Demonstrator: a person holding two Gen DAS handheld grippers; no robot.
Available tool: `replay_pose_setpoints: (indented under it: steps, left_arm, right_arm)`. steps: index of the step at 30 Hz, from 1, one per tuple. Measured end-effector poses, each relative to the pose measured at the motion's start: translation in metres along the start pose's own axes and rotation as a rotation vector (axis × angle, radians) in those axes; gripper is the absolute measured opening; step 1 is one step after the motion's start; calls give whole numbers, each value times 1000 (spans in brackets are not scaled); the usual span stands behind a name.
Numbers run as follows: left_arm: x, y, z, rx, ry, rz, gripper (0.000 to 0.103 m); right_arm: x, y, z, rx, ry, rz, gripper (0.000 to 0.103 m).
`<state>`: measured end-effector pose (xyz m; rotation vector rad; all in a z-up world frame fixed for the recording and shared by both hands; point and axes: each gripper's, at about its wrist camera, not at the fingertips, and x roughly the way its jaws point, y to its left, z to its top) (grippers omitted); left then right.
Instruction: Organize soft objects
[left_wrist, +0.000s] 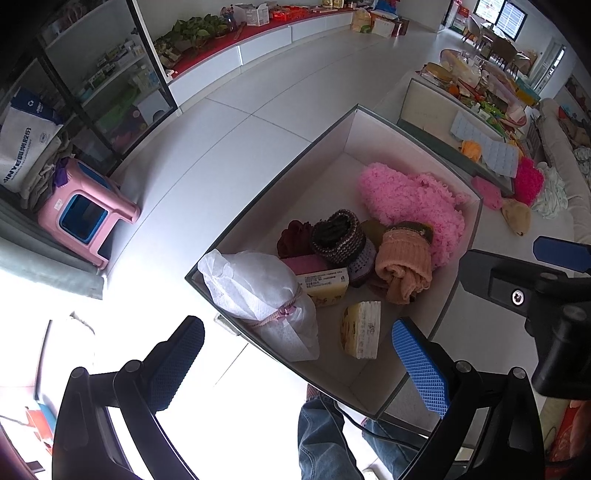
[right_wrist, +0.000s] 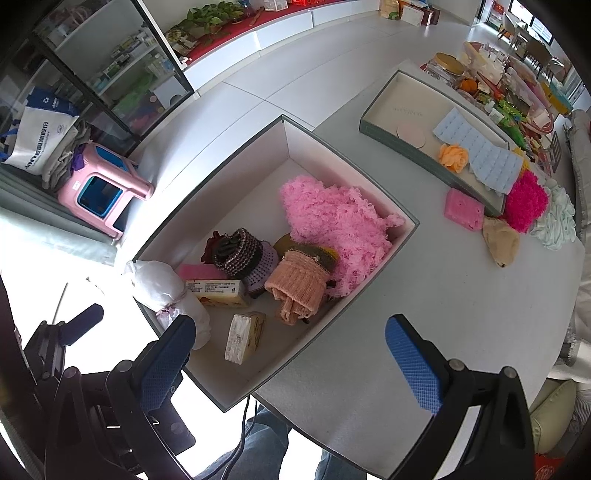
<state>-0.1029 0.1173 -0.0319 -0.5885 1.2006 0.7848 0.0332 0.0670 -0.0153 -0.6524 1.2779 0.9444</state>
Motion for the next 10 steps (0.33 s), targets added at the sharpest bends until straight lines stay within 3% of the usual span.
replay_pose_setpoints:
  steps: [10]
  left_arm:
    - [-1,3,-2,-11,-15,5,102]
  right_arm:
    - [-1,1,-1,0,1,-1,103]
